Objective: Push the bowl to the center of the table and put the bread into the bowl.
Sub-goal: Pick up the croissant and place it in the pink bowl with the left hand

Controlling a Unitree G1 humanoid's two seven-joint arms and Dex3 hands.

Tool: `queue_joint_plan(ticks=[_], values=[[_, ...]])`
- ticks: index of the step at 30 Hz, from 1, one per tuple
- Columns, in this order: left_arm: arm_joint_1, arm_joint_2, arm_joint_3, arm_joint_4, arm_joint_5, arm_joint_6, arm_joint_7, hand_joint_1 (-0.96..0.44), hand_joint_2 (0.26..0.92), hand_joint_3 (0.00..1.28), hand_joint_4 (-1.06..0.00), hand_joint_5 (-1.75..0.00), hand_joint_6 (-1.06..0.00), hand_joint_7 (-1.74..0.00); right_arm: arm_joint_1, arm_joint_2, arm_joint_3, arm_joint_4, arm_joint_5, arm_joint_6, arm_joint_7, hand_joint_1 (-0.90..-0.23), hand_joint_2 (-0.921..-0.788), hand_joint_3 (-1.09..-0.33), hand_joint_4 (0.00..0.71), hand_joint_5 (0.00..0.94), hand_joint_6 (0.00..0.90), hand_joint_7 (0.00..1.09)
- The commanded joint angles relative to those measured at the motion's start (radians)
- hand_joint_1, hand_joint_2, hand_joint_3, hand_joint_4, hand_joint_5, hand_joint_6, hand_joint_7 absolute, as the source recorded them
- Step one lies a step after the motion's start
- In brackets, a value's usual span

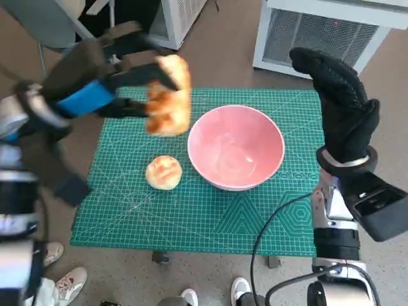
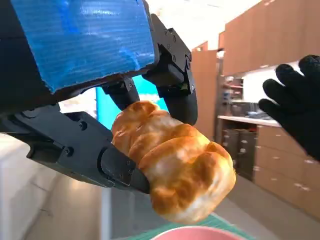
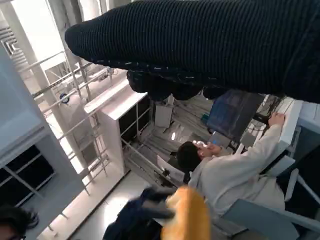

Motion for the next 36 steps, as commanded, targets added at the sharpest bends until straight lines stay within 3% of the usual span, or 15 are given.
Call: queue_joint_plan(ticks=[1,5,19,23,24,25,26,28,32,36], values=[[-0.089,-0.077,-0.048,0.096,0.063,0.004,0.014,0.0,0.92,0.05,-0.67,-1.04,-0.69,-1.24,0.025,0.001,0.002,-0.006,-0.004,0.014,-0.001,-0.588,-0.921,-0.873,-0.001,0.513,-0.001,0.75],[-0.116,-0.126,-0.077,0.162,0.086,0.02,0.011,0.0,0.92,0.04,-0.69,-1.02,-0.7,-1.23,0.028,0.002,0.001,-0.005,-0.003,0.015,-0.001,-0.589,-0.921,-0.871,-0.001,0.513,-0.001,0.74],[-0.157,-0.271,-0.188,0.392,0.252,0.121,0.148,0.0,0.92,0.06,-0.67,-1.06,-0.68,-1.24,0.053,-0.002,0.004,-0.045,-0.005,0.029,-0.002,-0.582,-0.921,-0.869,-0.001,0.48,-0.001,0.72],[-0.156,-0.297,-0.202,0.425,0.256,0.165,0.128,0.0,0.92,0.1,-0.62,-1.13,-0.62,-1.27,0.058,-0.004,0.003,-0.052,-0.006,0.034,-0.001,-0.585,-0.921,-0.869,-0.001,0.472,-0.001,0.72],[-0.155,-0.301,-0.204,0.428,0.254,0.177,0.116,0.0,0.908,0.09,-0.57,-0.84,-0.55,-1.0,0.059,-0.005,0.003,-0.053,-0.006,0.035,-0.001,-0.585,-0.921,-0.868,-0.001,0.471,-0.001,0.72],[-0.154,-0.305,-0.207,0.429,0.252,0.198,0.091,0.01,0.907,0.08,-0.57,-0.7,-0.55,-0.86,0.06,-0.005,0.002,-0.054,-0.006,0.036,-0.001,-0.586,-0.921,-0.868,-0.001,0.47,-0.001,0.72],[-0.152,-0.308,-0.21,0.429,0.251,0.212,0.074,0.01,0.905,0.06,-0.47,-0.45,-0.48,-0.6,0.061,-0.006,0.002,-0.055,-0.005,0.037,-0.001,-0.586,-0.921,-0.867,-0.001,0.469,-0.001,0.72],[-0.148,-0.312,-0.217,0.415,0.245,0.249,0.024,-0.01,0.895,0.03,-0.33,-0.18,-0.39,-0.28,0.063,-0.006,0.002,-0.058,-0.004,0.039,0.0,-0.587,-0.921,-0.866,-0.001,0.466,-0.001,0.72],[-0.133,-0.312,-0.209,0.361,0.21,0.317,-0.09,-0.07,0.855,0.01,-0.16,-0.05,-0.3,-0.09,0.065,-0.005,0.002,-0.063,-0.006,0.04,-0.001,-0.586,-0.921,-0.865,-0.001,0.464,-0.001,0.72],[-0.112,-0.302,-0.204,0.292,0.194,0.365,-0.151,-0.16,0.824,0.0,-0.08,-0.01,-0.25,-0.02,0.066,-0.003,0.003,-0.064,-0.007,0.042,-0.003,-0.585,-0.921,-0.866,-0.001,0.462,-0.001,0.72]])
